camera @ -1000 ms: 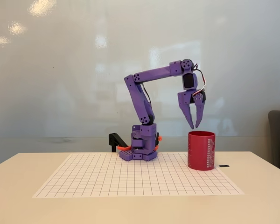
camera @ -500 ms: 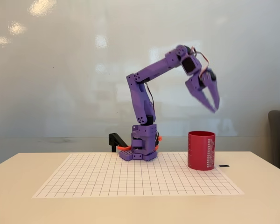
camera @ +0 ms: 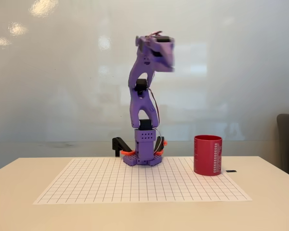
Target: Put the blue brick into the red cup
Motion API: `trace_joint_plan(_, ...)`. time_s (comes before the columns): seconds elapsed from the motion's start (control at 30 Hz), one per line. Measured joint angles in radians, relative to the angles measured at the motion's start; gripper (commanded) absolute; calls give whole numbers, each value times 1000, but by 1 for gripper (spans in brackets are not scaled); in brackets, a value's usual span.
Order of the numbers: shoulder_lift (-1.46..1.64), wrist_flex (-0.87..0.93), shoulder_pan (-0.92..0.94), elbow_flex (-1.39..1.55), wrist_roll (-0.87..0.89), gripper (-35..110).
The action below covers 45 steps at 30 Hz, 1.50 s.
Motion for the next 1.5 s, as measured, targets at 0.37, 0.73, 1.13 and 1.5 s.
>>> trace_joint_plan(0.37, 459, 67, 181, 137, -95, -1)
trace_joint_plan(0.73, 819, -143, 147, 733, -138, -1)
trace_joint_plan(1.13, 871, -176, 29, 1345, 67, -1)
trace_joint_plan(1.5, 881, 20, 61, 1476, 221, -1)
